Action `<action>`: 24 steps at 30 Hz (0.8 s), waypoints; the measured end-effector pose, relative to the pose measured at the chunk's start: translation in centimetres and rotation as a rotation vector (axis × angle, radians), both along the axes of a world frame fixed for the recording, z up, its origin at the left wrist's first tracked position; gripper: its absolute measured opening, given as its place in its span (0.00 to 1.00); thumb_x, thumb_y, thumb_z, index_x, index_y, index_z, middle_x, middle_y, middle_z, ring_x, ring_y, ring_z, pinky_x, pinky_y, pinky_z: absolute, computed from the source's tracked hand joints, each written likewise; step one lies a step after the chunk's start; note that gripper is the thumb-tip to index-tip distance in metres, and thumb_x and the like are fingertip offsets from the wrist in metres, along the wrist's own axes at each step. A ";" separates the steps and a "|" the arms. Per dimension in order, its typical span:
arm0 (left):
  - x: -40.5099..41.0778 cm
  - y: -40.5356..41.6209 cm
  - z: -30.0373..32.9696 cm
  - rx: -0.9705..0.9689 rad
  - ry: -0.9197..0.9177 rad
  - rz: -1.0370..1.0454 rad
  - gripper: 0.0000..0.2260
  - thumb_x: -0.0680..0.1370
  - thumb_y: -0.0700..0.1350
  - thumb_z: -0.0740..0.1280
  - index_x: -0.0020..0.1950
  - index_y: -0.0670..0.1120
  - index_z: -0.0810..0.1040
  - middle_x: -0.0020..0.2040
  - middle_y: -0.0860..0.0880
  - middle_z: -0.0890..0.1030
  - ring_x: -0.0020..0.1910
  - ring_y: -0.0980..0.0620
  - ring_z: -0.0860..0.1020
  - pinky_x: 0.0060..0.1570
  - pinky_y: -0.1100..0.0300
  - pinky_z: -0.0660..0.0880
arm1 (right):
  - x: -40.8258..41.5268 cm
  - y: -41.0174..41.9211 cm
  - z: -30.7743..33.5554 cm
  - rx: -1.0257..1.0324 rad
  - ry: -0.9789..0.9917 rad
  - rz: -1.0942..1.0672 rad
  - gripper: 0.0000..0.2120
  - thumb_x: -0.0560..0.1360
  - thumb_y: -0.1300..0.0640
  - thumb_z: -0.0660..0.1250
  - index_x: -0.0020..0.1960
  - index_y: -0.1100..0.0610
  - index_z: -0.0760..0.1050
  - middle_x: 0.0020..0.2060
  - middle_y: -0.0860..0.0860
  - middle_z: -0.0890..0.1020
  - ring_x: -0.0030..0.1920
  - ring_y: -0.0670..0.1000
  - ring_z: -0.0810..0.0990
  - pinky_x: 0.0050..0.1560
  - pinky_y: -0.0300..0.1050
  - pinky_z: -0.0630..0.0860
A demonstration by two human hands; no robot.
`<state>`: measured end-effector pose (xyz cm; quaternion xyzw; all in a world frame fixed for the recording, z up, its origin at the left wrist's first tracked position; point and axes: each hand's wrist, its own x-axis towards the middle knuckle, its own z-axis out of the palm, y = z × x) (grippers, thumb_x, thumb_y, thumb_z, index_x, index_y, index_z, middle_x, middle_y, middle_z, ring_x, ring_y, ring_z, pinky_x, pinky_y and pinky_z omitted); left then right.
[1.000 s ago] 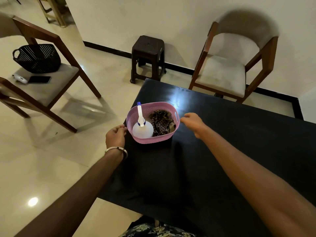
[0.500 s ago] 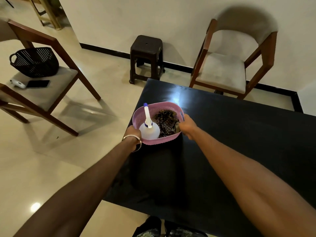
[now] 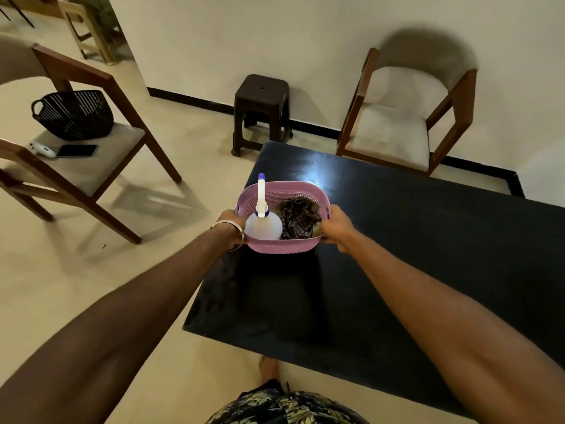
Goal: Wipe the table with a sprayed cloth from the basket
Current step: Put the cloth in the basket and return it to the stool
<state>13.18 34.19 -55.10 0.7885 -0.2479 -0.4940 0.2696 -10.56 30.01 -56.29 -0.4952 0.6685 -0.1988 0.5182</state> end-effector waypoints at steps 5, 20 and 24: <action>-0.1 2.1 2.6 -0.006 -0.004 -0.014 0.14 0.78 0.37 0.67 0.62 0.34 0.74 0.57 0.37 0.78 0.54 0.33 0.78 0.52 0.41 0.79 | 0.1 2.1 0.8 0.012 -0.064 0.008 0.27 0.67 0.74 0.64 0.63 0.57 0.73 0.54 0.59 0.81 0.52 0.58 0.82 0.32 0.48 0.82; 5.8 10.0 5.9 -0.051 -0.069 -0.029 0.11 0.80 0.35 0.63 0.62 0.34 0.75 0.58 0.36 0.79 0.45 0.38 0.81 0.35 0.50 0.79 | 5.8 9.8 6.1 -0.061 -0.088 0.094 0.22 0.72 0.78 0.59 0.43 0.50 0.71 0.41 0.55 0.78 0.42 0.54 0.80 0.48 0.58 0.83; 9.0 10.0 5.9 -0.071 -0.057 -0.011 0.11 0.81 0.36 0.61 0.62 0.35 0.74 0.57 0.36 0.79 0.41 0.39 0.80 0.38 0.48 0.79 | 9.1 10.4 6.2 -0.059 -0.092 0.080 0.23 0.73 0.78 0.59 0.44 0.49 0.70 0.44 0.54 0.79 0.46 0.55 0.81 0.51 0.58 0.83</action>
